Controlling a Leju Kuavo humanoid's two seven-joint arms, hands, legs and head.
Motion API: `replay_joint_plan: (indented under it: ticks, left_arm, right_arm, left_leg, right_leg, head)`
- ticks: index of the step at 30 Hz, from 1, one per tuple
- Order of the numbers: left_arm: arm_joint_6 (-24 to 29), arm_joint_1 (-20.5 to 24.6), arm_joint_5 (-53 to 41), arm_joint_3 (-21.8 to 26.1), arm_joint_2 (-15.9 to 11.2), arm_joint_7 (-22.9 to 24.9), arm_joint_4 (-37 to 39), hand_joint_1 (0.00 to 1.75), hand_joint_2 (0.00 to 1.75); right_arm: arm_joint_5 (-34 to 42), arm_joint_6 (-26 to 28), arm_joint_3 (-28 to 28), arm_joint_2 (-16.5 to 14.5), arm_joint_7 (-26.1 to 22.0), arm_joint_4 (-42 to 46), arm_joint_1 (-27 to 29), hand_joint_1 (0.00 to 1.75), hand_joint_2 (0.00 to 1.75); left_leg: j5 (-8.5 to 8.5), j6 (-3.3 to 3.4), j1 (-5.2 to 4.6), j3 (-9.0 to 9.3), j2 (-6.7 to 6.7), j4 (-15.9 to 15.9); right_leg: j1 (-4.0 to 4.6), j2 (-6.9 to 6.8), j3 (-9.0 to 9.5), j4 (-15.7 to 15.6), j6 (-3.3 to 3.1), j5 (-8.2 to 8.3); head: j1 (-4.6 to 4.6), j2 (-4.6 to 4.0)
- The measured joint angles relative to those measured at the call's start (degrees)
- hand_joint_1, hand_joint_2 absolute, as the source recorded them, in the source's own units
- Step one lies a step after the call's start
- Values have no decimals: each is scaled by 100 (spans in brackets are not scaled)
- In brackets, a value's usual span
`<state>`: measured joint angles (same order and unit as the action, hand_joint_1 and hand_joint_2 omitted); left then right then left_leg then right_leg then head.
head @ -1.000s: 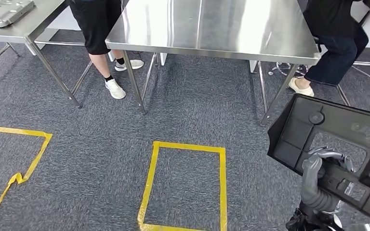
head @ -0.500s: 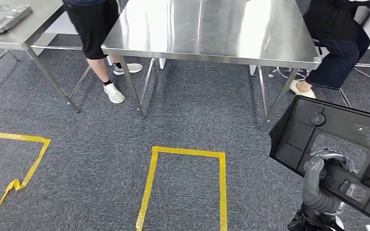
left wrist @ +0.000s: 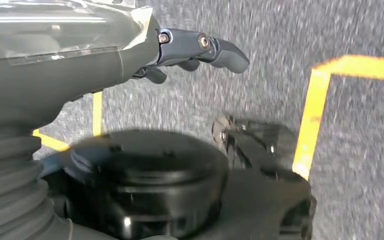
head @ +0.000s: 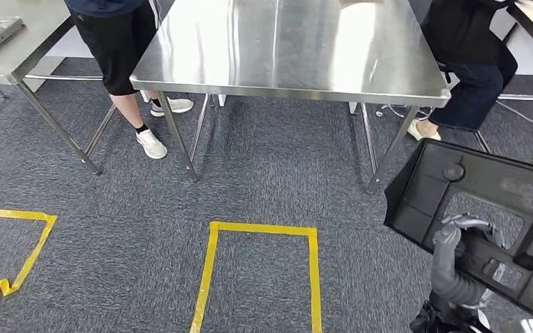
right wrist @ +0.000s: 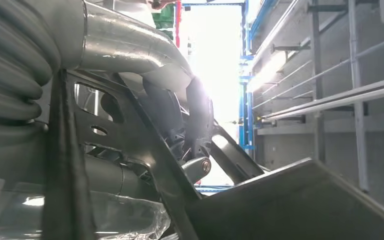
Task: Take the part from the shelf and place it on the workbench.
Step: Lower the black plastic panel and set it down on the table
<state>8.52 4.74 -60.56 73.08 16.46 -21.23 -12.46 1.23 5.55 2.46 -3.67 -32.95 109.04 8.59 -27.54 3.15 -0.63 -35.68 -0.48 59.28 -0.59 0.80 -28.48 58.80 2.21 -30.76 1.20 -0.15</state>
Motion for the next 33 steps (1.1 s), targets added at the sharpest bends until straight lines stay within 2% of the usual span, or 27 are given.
replay_joint_plan:
  ticks: [2,3,5,6,7,8,10,11,12,14,16,17,18,19,21,22,23,24,25,26,27,28,29,31,32,33]
  left_arm:
    - [4,2,1,1,20,-5,-1,0,175]
    - [1,8,0,0,32,-7,-1,0,175]
    - [-4,13,-1,-1,47,-8,-1,0,175]
    - [-7,12,0,-2,52,-9,0,0,175]
    - [-2,10,3,-2,55,-17,0,0,175]
    - [4,9,11,-1,58,-34,0,0,175]
    - [26,6,41,0,68,-85,0,0,175]
    - [39,6,59,0,73,-109,0,0,175]
    - [53,5,73,1,77,-126,0,0,175]
    - [84,5,95,1,81,-148,0,0,175]
    - [107,7,110,1,82,-167,-1,0,175]
    - [114,10,115,1,81,-179,-2,0,175]
    - [120,13,121,1,81,-188,-2,0,175]
    - [126,14,127,1,81,-196,-1,0,175]
    - [139,13,140,2,81,-207,0,0,175]
    - [144,13,147,3,81,-216,0,0,175]
    - [148,12,154,3,81,-226,0,0,175]
    - [149,12,161,3,81,-235,0,0,175]
    - [154,10,167,3,80,-240,0,0,175]
    - [160,8,172,4,74,-242,0,0,175]
    - [166,5,177,8,69,-242,2,0,175]
    - [176,2,184,11,69,-242,6,0,175]
    - [190,2,191,16,69,-244,11,0,175]
    - [216,2,214,23,81,-256,22,0,175]
    - [226,2,226,27,83,-266,27,0,175]
    - [230,1,241,31,86,-273,30,0,175]
  right_arm:
    - [-7,2,0,-1,1,13,-4,175,175]
    - [-10,3,0,2,2,17,-11,175,175]
    - [-11,3,-1,3,-1,22,-7,175,175]
    - [-11,3,-1,4,-1,22,3,175,175]
    - [-11,6,-1,6,0,22,11,175,175]
    - [-12,13,-1,7,2,22,14,175,175]
    - [-14,44,-1,9,18,21,13,175,175]
    - [-15,62,-2,10,32,19,12,175,175]
    - [-15,79,-2,13,48,18,9,175,175]
    - [-13,103,-3,16,70,19,3,175,175]
    - [-10,118,-5,24,77,26,-5,175,175]
    - [-9,122,-10,28,78,29,-17,175,175]
    - [-8,127,-21,32,79,32,-31,175,175]
    - [-4,134,-34,33,81,35,-46,175,175]
    - [5,146,-60,36,86,34,-62,175,175]
    - [13,154,-66,38,89,34,-63,175,175]
    - [20,162,-69,40,89,33,-63,175,175]
    - [27,169,-72,42,89,33,-66,175,175]
    - [32,174,-77,43,89,33,-69,175,175]
    - [37,178,-81,43,89,31,-77,175,175]
    - [40,180,-85,43,92,26,-82,175,175]
    - [45,183,-89,44,97,21,-85,175,175]
    - [50,186,-91,47,101,15,-86,175,175]
    - [64,194,-93,69,99,8,-99,175,175]
    - [73,198,-94,84,95,0,-111,175,175]
    - [83,201,-95,101,91,-9,-124,175,175]
  left_leg:
    - [79,53,32,144,15,-52]
    - [76,64,49,204,23,-63]
    - [23,76,49,248,27,-61]
    - [-11,73,49,265,23,-60]
    - [-48,68,51,292,15,-59]
    - [-88,58,55,335,7,-59]
    - [-189,14,67,450,-5,-60]
    - [-240,-19,65,506,-7,-59]
    - [-285,-56,59,538,-4,-62]
    - [-338,-117,45,590,7,-58]
    - [-339,-155,53,574,22,66]
    - [-320,-175,60,476,26,251]
    - [-314,-204,68,290,29,538]
    - [-345,-234,74,32,29,886]
    - [-543,-276,81,-518,31,1455]
    - [-627,-278,80,-715,31,1556]
    - [-625,-264,77,-823,31,1491]
    - [-503,-233,70,-848,30,1279]
    - [-230,-177,54,-809,30,955]
    - [126,-115,25,-753,14,631]
    - [376,-62,-2,-694,-4,389]
    - [542,-24,-30,-628,-17,234]
    - [567,-5,-49,-571,-32,158]
    - [449,36,-52,-323,-33,22]
    - [400,70,-45,-184,-35,-48]
    - [343,109,-37,-35,-36,-96]
  right_leg:
    - [5,-10,-30,212,45,-94]
    - [3,-17,-157,451,46,-200]
    - [-6,-24,-580,1117,40,-435]
    - [-12,-25,-791,1373,55,-499]
    - [-20,-26,-928,1463,94,-478]
    - [-28,-28,-960,1345,159,-350]
    - [-48,-47,-794,677,299,105]
    - [-44,-70,-707,361,295,243]
    - [-33,-93,-631,154,242,331]
    - [-3,-114,-598,57,49,302]
    - [-29,-89,-492,31,-82,288]
    - [-43,-81,-416,15,-140,254]
    - [-57,-75,-330,-2,-186,214]
    - [-55,-77,-265,-11,-220,162]
    - [-51,-69,-134,-16,-248,36]
    - [-49,-62,-50,-17,-249,-36]
    - [-46,-53,44,-18,-245,-114]
    - [-41,-45,143,-21,-239,-196]
    - [-38,-39,236,-29,-233,-283]
    - [-29,-32,325,-34,-218,-369]
    - [-23,-17,402,-60,-193,-448]
    - [-21,-2,486,-118,-160,-507]
    - [-14,12,580,-143,-102,-507]
    - [-7,16,677,-40,43,-388]
    - [-4,8,605,207,100,-278]
    - [-5,1,429,524,124,-213]
  head:
    - [16,0]
    - [27,0]
    - [48,0]
    - [49,0]
    - [50,0]
    - [50,0]
    - [57,0]
    - [63,0]
    - [66,0]
    - [50,0]
    - [29,0]
    - [20,0]
    - [12,0]
    - [7,0]
    - [1,0]
    - [-1,0]
    - [-1,0]
    - [-2,0]
    - [-4,0]
    - [-2,0]
    - [-6,0]
    - [-15,0]
    - [-19,0]
    - [-33,0]
    - [-35,0]
    - [-40,0]
